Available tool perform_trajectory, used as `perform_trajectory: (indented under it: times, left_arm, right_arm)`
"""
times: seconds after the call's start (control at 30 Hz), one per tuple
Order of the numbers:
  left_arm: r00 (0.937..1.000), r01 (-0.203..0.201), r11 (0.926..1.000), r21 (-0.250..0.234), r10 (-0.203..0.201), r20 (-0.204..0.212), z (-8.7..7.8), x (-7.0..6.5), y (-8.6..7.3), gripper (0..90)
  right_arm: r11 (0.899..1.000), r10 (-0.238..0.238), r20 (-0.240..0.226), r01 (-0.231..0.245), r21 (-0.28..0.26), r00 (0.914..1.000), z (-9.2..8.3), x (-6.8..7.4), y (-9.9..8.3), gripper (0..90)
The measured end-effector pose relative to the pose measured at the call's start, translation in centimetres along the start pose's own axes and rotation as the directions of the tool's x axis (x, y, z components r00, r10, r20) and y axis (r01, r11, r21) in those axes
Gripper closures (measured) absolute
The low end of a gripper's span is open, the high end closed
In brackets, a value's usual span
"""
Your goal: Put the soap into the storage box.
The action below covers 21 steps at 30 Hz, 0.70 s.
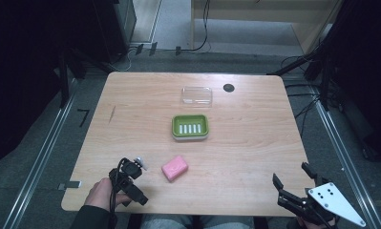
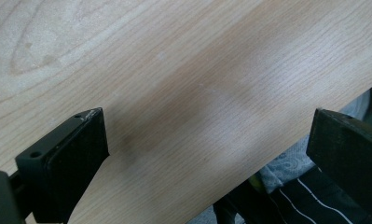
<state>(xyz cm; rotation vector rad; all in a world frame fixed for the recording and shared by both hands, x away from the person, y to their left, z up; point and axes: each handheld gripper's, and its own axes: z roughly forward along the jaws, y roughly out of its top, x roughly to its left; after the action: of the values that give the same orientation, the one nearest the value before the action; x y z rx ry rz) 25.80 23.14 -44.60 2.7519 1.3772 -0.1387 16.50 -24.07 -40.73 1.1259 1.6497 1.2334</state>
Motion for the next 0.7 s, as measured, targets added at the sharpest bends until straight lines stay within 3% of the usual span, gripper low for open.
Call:
perform_trajectory:
  times: [0.1,0.27,0.43,0.7]
  left_arm:
    - [1.0000,-0.002,1.0000,-0.006,0.002,-0.005,0.0,-0.1,0.0,0.0]
    - [0.9998,-0.017,0.9999,-0.002,0.017,-0.009,0.1,-0.2,0.1,0.0]
    - [0.9991,-0.031,0.9995,-0.008,0.031,0.028,0.3,-0.1,0.4,0.0]
    - [0.9990,-0.034,0.9989,-0.033,0.035,0.029,0.1,0.1,1.1,0.0]
  right_arm:
    - [1.000,0.018,0.004,-0.018,0.001,0.9998,0.0,-0.1,0.0,12.8]
    - [1.000,0.009,-0.005,-0.009,0.019,0.9999,0.2,0.0,0.1,12.9]
    - [0.999,0.008,-0.015,-0.007,0.037,0.9999,0.6,0.0,0.2,12.8]
    - [1.000,0.011,-0.026,-0.010,0.029,0.9996,0.8,0.0,0.2,12.9]
